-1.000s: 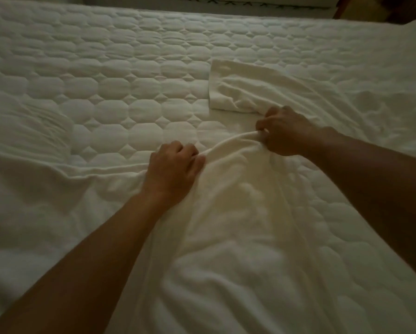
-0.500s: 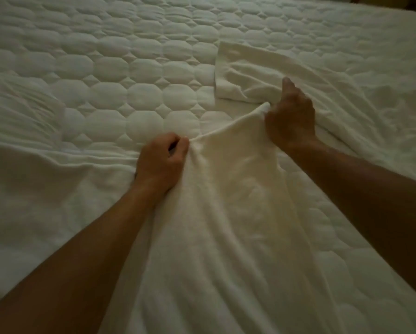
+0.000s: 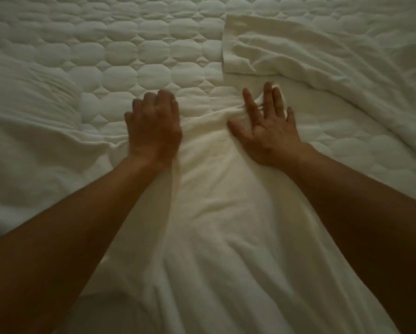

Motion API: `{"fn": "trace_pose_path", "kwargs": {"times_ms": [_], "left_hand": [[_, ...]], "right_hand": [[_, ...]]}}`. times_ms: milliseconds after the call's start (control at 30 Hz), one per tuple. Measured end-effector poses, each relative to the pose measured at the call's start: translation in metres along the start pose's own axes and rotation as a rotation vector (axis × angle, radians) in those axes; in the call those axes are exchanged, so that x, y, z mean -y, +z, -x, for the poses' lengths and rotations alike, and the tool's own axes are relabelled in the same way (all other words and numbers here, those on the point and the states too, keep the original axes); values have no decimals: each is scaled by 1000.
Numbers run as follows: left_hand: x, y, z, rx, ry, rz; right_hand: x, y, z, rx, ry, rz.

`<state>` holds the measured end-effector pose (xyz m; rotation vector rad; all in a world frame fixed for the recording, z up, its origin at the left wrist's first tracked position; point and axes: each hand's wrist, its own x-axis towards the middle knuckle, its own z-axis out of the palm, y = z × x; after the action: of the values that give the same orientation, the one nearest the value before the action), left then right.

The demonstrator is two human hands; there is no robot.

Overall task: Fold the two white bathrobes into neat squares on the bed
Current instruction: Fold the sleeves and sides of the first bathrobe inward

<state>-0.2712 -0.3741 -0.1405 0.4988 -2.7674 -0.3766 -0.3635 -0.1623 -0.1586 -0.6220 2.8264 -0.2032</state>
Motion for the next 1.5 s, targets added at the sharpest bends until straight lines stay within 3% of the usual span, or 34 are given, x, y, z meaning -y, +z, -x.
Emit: {"fn": "trace_pose_path", "kwargs": {"times_ms": [67, 167, 267, 333, 400, 467, 633, 900, 967, 1067, 1133, 1233, 1300, 1500], "left_hand": [[-16, -14, 40, 88, 188, -80], [-14, -10, 97, 493, 284, -152], [2, 3, 108, 492, 234, -163], [-1, 4, 103, 492, 264, -196], [-5, -4, 100, 539, 269, -197], [-8, -13, 105, 586, 189, -189], [-39, -41, 189, 672, -89, -175], [-87, -91, 402, 583, -125, 0], [-95, -104, 440, 508, -228, 29], [-131, -129, 490, 206, -332, 50], [-163, -143, 529, 137, -375, 91], [-208, -159, 574, 363, -644, 530], [-235, -161, 600, 554, -862, 789], [-284, -159, 646, 588, -965, 907]], "right_hand": [[7, -1, 4, -38, 45, 86], [24, -1, 15, -146, 108, 140], [43, 19, 67, -233, -99, 8], [46, 38, 126, -179, -206, 17], [33, 44, 170, -78, -94, -1], [16, 40, 200, 17, 69, -26], [-4, 37, 274, 106, 49, -6], [-27, 47, 429, 119, -78, -63], [-41, 49, 465, 137, -32, -90], [-57, 50, 513, 122, 42, -150], [-65, 49, 553, 61, 29, -230], [-81, 52, 626, -73, -67, -291], [-93, 55, 675, -95, -25, -297], [-119, 58, 768, -40, 43, -251]]}}
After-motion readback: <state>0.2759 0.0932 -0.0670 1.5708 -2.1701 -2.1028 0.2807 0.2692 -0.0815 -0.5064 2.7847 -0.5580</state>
